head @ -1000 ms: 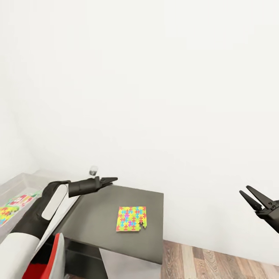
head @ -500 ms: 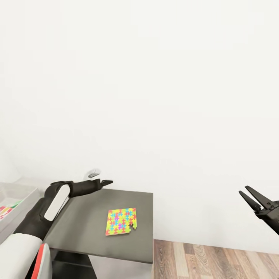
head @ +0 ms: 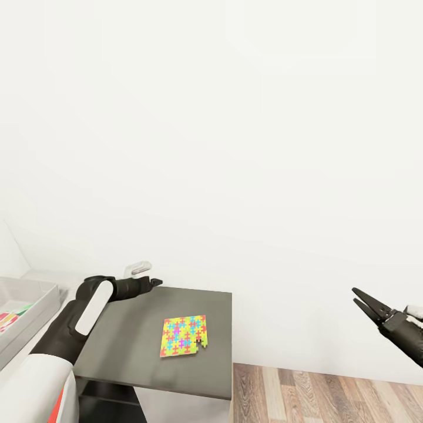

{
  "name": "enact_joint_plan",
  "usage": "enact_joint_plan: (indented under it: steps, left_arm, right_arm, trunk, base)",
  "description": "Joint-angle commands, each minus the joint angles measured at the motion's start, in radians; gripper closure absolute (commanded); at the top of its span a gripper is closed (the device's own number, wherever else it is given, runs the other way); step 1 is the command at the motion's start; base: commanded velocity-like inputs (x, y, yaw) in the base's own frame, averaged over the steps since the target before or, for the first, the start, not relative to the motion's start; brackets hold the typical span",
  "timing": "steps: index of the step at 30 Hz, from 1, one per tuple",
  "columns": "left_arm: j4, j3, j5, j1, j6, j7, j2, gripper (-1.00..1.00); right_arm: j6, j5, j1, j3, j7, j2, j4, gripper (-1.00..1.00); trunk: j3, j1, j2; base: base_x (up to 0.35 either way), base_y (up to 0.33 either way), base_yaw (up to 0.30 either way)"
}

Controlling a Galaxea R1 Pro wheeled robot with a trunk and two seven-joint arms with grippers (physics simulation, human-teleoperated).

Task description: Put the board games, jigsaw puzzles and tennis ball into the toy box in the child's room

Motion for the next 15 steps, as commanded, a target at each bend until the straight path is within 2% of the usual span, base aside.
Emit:
enact_joint_plan:
  steps: [1, 3, 5, 6, 7, 8, 9, 12, 14, 15]
  left_arm:
    - [0.0, -0.002, 0.01, -0.001, 0.002, 0.009, 0.001, -1.0]
    - [0.0, -0.003, 0.01, -0.001, 0.002, 0.01, 0.001, -1.0]
    - [0.002, -0.003, 0.01, -0.001, 0.002, 0.011, 0.0, -1.0]
    - [0.005, -0.003, 0.01, -0.001, 0.002, 0.011, -0.001, -1.0]
    - [0.036, -0.009, 0.009, -0.005, 0.002, 0.015, -0.025, -1.0]
    - [0.044, -0.013, 0.009, -0.006, 0.001, 0.016, -0.028, -1.0]
    - [0.062, -0.02, 0.007, -0.009, 0.001, 0.018, -0.035, -1.0]
    - [0.102, -0.039, 0.006, -0.011, -0.001, 0.039, -0.047, -1.0]
    - [0.112, -0.045, 0.006, -0.012, -0.002, 0.065, -0.051, -1.0]
    - [0.114, -0.047, 0.006, -0.012, -0.002, 0.078, -0.052, -1.0]
  right_arm:
    - [0.005, 0.002, -0.001, 0.007, 0.0, 0.0, 0.0, -1.0]
    - [0.005, 0.005, -0.002, 0.022, -0.022, 0.0, -0.001, -1.0]
    - [0.005, 0.006, -0.002, 0.037, -0.071, 0.0, -0.002, -1.0]
    - [0.006, 0.006, -0.001, 0.055, -0.122, 0.001, -0.002, -1.0]
    - [0.025, 0.006, -0.016, 0.208, -0.416, -0.001, -0.008, -1.0]
    - [0.033, 0.006, -0.024, 0.233, -0.461, -0.001, -0.008, -1.0]
    - [0.055, 0.005, -0.044, 0.286, -0.556, 0.001, -0.009, -1.0]
    - [0.123, 0.0, -0.126, 0.449, -0.886, 0.006, -0.003, -1.0]
    - [0.141, -0.003, -0.166, 0.524, -1.106, 0.023, 0.009, -1.0]
    - [0.146, -0.004, -0.178, 0.545, -1.198, 0.033, 0.018, -1.0]
  trunk:
    - [-0.002, 0.001, -0.002]
    - [-0.002, 0.001, -0.002]
    - [-0.002, 0.001, -0.002]
    - [-0.002, 0.001, -0.002]
    - [-0.002, 0.001, -0.002]
    - [-0.002, 0.001, -0.002]
    - [-0.002, 0.001, -0.002]
    - [-0.002, 0.001, -0.002]
    - [-0.002, 0.001, -0.002]
    - [-0.002, 0.001, -0.002]
  base:
    - [0.0, 0.0, 0.0]
    - [0.0, 0.0, 0.0]
    - [0.0, 0.0, 0.0]
    - [0.0, 0.0, 0.0]
    - [0.0, 0.0, 0.0]
    - [0.0, 0.0, 0.0]
    - [0.0, 0.0, 0.0]
    - [0.0, 0.0, 0.0]
    - [0.0, 0.0, 0.0]
    - [0.0, 0.0, 0.0]
